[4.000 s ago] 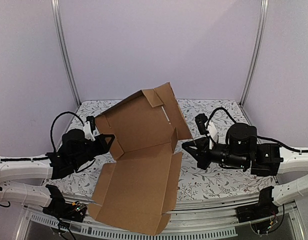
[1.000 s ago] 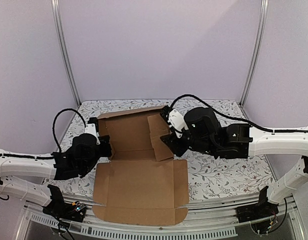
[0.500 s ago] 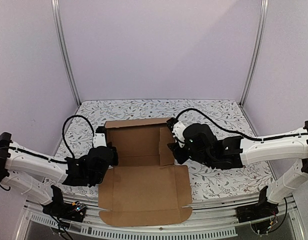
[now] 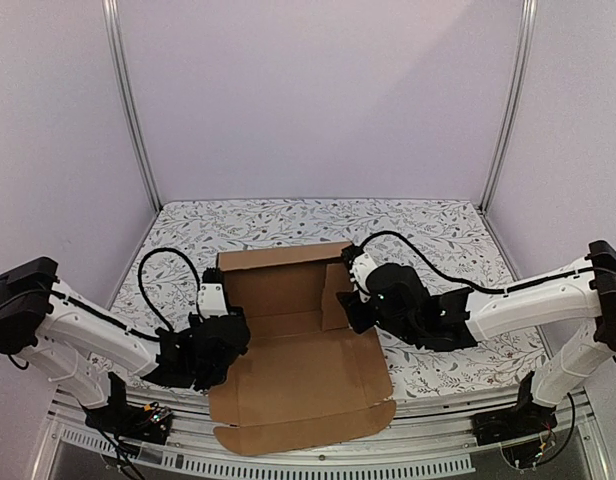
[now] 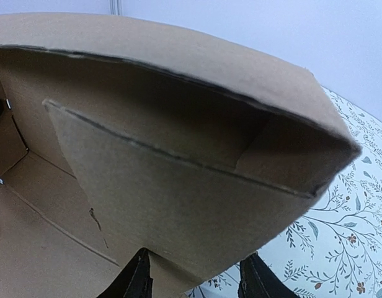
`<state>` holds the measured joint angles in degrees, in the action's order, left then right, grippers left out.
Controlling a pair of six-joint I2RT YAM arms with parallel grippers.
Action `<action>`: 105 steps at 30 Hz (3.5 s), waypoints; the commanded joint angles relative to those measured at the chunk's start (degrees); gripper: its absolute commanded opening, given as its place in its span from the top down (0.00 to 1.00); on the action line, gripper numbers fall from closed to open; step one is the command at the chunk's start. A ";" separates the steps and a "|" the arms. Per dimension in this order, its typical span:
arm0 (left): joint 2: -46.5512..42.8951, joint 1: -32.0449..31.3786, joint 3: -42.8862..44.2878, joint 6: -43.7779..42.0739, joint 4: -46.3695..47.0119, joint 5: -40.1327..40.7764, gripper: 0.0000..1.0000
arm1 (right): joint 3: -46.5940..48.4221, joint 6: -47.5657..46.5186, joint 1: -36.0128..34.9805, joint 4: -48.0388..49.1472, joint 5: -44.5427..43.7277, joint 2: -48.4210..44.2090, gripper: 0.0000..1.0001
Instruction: Fold the paper box
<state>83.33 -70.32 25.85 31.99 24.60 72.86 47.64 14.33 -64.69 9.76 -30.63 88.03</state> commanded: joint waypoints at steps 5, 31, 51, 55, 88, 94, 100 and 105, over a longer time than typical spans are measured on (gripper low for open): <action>0.57 -2.62 -1.09 5.14 -0.31 0.70 1.00 | -3.74 0.34 0.71 9.48 -0.55 1.50 0.47; 2.34 -3.94 -0.96 12.52 -6.73 0.54 1.00 | -3.32 -1.44 1.72 19.54 4.98 6.66 0.38; 2.60 -4.73 -0.54 13.28 -7.35 0.44 1.00 | -2.91 0.95 1.95 19.47 -4.45 8.38 0.78; 2.85 -4.91 -0.23 13.52 -7.45 0.59 1.00 | -2.73 1.30 1.97 19.43 -3.62 8.47 0.71; 7.03 -5.00 7.82 30.79 -27.63 1.88 1.00 | -5.73 9.98 -2.08 25.41 -8.13 15.18 0.73; 8.04 -5.00 9.07 30.94 -27.91 0.42 1.00 | -5.21 10.54 -2.06 30.10 -9.42 17.27 0.78; 8.11 -5.09 9.15 31.18 -28.13 -0.22 1.00 | -5.27 9.86 -2.07 32.97 -10.48 18.43 0.87; 7.91 -5.09 9.57 32.08 -29.31 -0.77 1.00 | -5.34 9.09 -2.07 33.72 -10.10 18.58 1.00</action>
<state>90.94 -74.26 33.50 63.13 -5.02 74.74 42.37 23.77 -66.00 39.83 -43.18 105.65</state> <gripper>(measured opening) 0.025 0.019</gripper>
